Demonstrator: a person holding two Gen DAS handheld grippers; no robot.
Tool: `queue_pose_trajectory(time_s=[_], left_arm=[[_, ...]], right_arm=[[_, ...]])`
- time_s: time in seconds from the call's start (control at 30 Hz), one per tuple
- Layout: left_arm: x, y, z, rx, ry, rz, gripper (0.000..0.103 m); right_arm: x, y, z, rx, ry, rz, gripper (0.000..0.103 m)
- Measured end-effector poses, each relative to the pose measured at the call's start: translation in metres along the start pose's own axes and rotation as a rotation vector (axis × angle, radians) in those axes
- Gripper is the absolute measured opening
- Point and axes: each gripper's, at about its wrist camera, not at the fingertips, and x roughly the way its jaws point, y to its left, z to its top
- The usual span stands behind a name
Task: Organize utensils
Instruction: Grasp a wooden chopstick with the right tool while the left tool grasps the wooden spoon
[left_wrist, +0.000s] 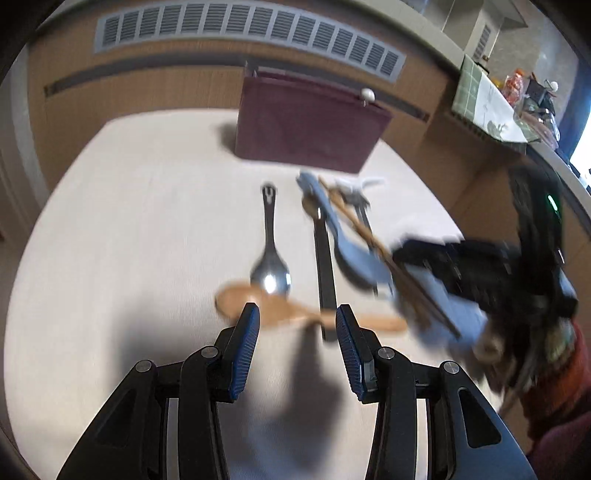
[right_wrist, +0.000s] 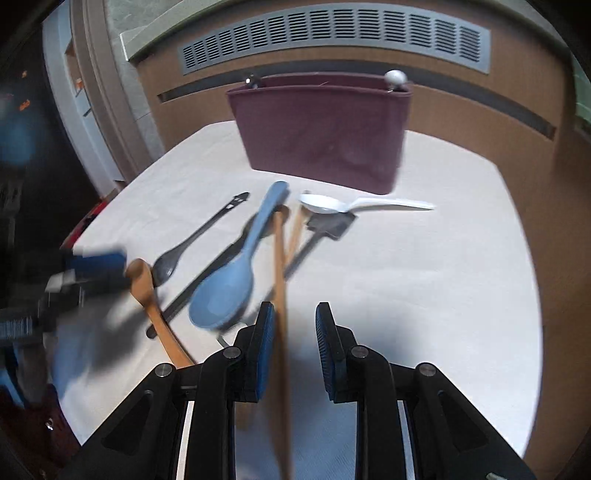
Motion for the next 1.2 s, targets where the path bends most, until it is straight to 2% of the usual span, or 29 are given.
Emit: queue_pose_trajectory(time_s=[0.17,0.23,0.4,0.57,0.73,0.83,1.03,1.2], left_arm=[[-0.012,-0.003,-0.007,-0.012,0.019,-0.004,0.044],[-0.009,-0.003,-0.007,-0.022,0.043,-0.026,0.044],[0.009,-0.008,-0.008,-0.026,0.104,-0.086,0.044],[0.017,-0.003,0.001,-0.072,0.099,-0.100,0.044],[0.031,0.005,0.021,-0.084,0.063,-0.065,0.044],[0.038,0.010,0.037,-0.066,0.027,0.017,0.044],[0.054,0.030,0.058,-0.136,0.031,0.016,0.044],[0.067,0.010,0.065,-0.083,0.041,-0.001,0.044]], right_arm=[[0.021,0.001,0.014,-0.018,0.031,0.008,0.018],[0.023,0.001,0.013,-0.014,0.030,0.023,0.005],[0.000,-0.002,0.003,0.001,-0.037,-0.003,0.005],[-0.023,-0.033,-0.011,0.111,-0.065,-0.039,0.005],[-0.033,-0.047,-0.029,0.169,-0.069,-0.052,0.005],[-0.036,-0.047,-0.033,0.181,-0.073,-0.047,0.005],[-0.033,-0.046,-0.035,0.195,-0.071,-0.046,0.005],[-0.027,-0.046,-0.039,0.209,-0.052,-0.043,0.005]])
